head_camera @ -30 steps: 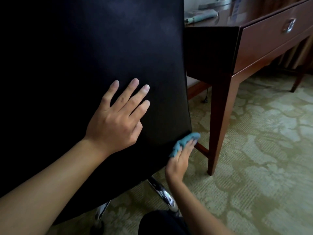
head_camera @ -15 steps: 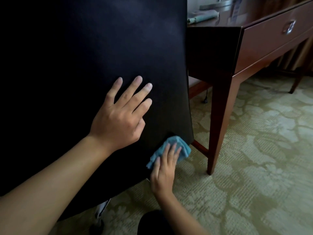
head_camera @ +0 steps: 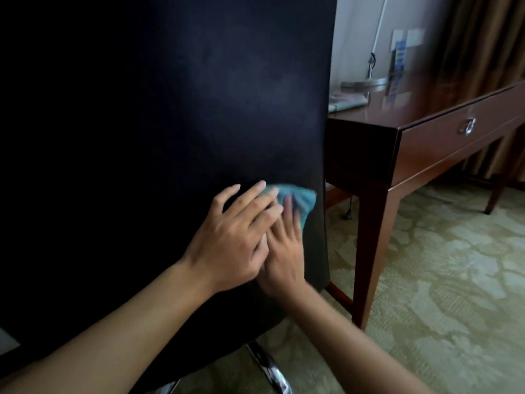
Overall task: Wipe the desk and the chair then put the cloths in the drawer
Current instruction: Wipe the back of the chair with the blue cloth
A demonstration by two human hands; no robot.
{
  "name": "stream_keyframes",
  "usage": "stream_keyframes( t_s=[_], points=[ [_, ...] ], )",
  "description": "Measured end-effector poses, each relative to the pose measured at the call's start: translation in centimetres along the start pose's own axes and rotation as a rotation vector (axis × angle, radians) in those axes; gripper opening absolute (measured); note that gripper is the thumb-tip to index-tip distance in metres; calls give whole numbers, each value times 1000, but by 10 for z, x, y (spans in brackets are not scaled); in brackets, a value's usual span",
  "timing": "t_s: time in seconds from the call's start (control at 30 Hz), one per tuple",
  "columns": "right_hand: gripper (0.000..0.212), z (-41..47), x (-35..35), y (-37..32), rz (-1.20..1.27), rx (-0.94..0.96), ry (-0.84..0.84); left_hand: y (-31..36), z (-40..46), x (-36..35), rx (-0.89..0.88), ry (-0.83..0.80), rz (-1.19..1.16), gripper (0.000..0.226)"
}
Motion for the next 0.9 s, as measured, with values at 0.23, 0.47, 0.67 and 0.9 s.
stream_keyframes(
  t_s=[0.23, 0.47, 0.67, 0.9],
  points=[
    [53, 28, -7, 21, 122, -577, 239, 12, 65, 41, -10, 117, -4, 49],
    [62, -86, -23, 43, 260, -1071, 85, 8, 55, 23, -72, -89, 18, 43],
    [51, -99, -20, 69, 414, -1250, 121, 14, 52, 12, -116, -136, 20, 42],
    [59, -52, -13, 62, 339, -1071, 179, 16, 56, -8, -88, -206, 18, 47]
  ],
)
Point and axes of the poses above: each hand's wrist, its own z-axis towards the middle knuckle, its own x-axis out of the back of the hand, y = z × x, the point moved 1 cm from there along z, towards the middle knuckle, and after that the axes turned 1 degree about -x, right-handed, at the moved point
